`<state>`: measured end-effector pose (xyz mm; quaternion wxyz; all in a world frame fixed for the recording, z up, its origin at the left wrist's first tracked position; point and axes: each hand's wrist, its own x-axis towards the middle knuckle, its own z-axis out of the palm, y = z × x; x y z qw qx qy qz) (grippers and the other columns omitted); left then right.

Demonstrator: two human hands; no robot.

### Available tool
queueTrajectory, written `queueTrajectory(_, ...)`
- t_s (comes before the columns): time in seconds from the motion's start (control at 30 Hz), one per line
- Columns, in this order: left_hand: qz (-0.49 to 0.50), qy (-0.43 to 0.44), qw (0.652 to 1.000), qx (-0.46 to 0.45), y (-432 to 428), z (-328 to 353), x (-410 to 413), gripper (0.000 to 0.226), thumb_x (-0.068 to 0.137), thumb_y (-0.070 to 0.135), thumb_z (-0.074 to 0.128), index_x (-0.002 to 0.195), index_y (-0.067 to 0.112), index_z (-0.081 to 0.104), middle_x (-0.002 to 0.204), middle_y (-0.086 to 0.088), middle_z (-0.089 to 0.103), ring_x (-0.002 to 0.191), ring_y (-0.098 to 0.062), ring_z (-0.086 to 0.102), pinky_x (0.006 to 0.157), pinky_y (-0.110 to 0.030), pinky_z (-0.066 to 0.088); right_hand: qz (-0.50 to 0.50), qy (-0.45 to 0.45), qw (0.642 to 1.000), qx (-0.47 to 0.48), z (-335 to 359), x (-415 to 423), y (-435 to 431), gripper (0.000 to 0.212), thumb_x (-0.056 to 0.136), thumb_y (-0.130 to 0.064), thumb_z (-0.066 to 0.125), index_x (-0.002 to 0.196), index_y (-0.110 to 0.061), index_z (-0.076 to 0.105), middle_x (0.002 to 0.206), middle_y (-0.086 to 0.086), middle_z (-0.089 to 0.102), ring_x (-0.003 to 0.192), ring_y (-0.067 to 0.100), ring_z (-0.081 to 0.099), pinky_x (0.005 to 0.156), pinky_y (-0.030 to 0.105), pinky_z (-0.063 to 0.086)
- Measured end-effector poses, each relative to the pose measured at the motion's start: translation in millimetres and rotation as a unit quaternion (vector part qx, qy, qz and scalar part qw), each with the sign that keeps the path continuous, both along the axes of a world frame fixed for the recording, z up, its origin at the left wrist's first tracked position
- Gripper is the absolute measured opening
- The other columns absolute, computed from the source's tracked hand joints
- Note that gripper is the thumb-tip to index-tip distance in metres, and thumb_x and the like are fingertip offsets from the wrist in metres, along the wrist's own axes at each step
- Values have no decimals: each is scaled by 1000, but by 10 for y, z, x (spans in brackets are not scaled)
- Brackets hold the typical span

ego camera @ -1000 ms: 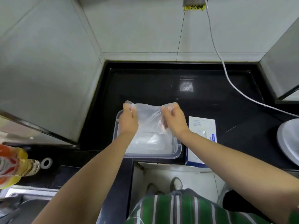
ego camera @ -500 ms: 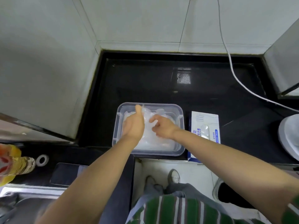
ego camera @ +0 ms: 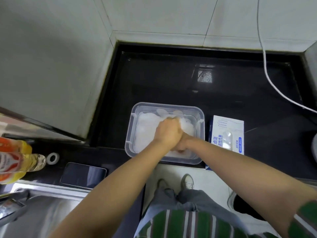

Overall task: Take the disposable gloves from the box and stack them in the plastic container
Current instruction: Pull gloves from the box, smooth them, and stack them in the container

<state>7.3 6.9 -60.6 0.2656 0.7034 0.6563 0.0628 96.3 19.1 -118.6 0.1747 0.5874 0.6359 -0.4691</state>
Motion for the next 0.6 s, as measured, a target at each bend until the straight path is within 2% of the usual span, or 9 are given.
queueTrajectory(0.03, 37, 4, 993, -116, 36, -108, -6, 23, 95, 13, 45, 114, 7, 55, 111, -14, 64, 97, -32, 62, 76, -36, 49, -4, -5, 1000, -8, -10, 17, 1, 21, 85, -8, 68, 89, -16, 49, 86, 3, 48, 76, 17, 51, 60, 25, 42)
queueTrajectory(0.07, 72, 0, 978, -198, 54, -205, -67, 28, 97, 16, 42, 124, 8, 48, 115, -15, 62, 100, -33, 62, 75, -35, 50, -5, -3, 1000, -13, 12, 27, -2, 35, 84, -6, 69, 109, -17, 46, 91, 4, 47, 79, 19, 53, 58, 24, 43)
queueTrajectory(0.1, 95, 3, 968, -234, 56, -298, -160, 36, 97, 16, 42, 132, 11, 40, 119, -15, 60, 103, -33, 60, 75, -35, 51, -13, 4, 1000, -24, 21, 32, 7, 64, 84, -3, 70, 131, -24, 33, 96, 5, 46, 82, 21, 55, 55, 24, 43)
queueTrajectory(0.13, 110, 13, 963, -245, 48, -359, -255, 43, 97, 16, 43, 139, 14, 33, 121, -14, 57, 104, -32, 59, 76, -35, 51, -23, 11, 999, -31, 32, 47, 5, 90, 83, -1, 70, 145, -34, 14, 100, 7, 45, 83, 22, 56, 53, 24, 45)
queueTrajectory(0.2, 128, 46, 968, -210, 34, -468, -450, 53, 96, 14, 45, 145, 19, 26, 121, -14, 53, 104, -30, 56, 77, -35, 49, -35, 19, 999, -31, 66, 63, 5, 110, 82, 2, 70, 150, -42, -4, 109, 10, 44, 85, 24, 56, 51, 24, 46)
queueTrajectory(0.27, 135, 54, 972, -186, 2, -519, -539, 59, 95, 13, 49, 147, 19, 22, 124, -15, 50, 107, -30, 54, 79, -34, 46, -65, 25, 997, -38, 68, 67, 11, 111, 82, 3, 69, 150, -43, -5, 117, 11, 41, 89, 26, 56, 53, 26, 50)
queueTrajectory(0.43, 116, 66, 971, -199, -68, -606, -526, 72, 95, 16, 54, 152, 18, 11, 136, -15, 44, 119, -31, 48, 88, -34, 45, -89, 28, 994, -50, 72, 52, 19, 111, 83, 4, 67, 151, -42, -7, 126, 12, 36, 90, 27, 56, 57, 27, 51)
queueTrajectory(0.53, 96, 63, 966, -232, -21, -525, -549, 69, 97, 16, 49, 154, 19, 9, 142, -17, 40, 125, -33, 45, 92, -35, 44, -84, 34, 994, -62, 125, 57, 25, 110, 86, -1, 67, 152, -42, -11, 139, 12, 31, 99, 29, 56, 65, 31, 56)
queueTrajectory(0.6, 70, 83, 965, -239, -9, -419, -528, 61, 100, 19, 45, 154, 17, 16, 144, -16, 40, 126, -32, 45, 92, -32, 44, -91, 47, 991, -84, 220, 57, 32, 104, 90, -7, 65, 154, -39, -10, 140, 13, 37, 102, 31, 60, 72, 36, 60)
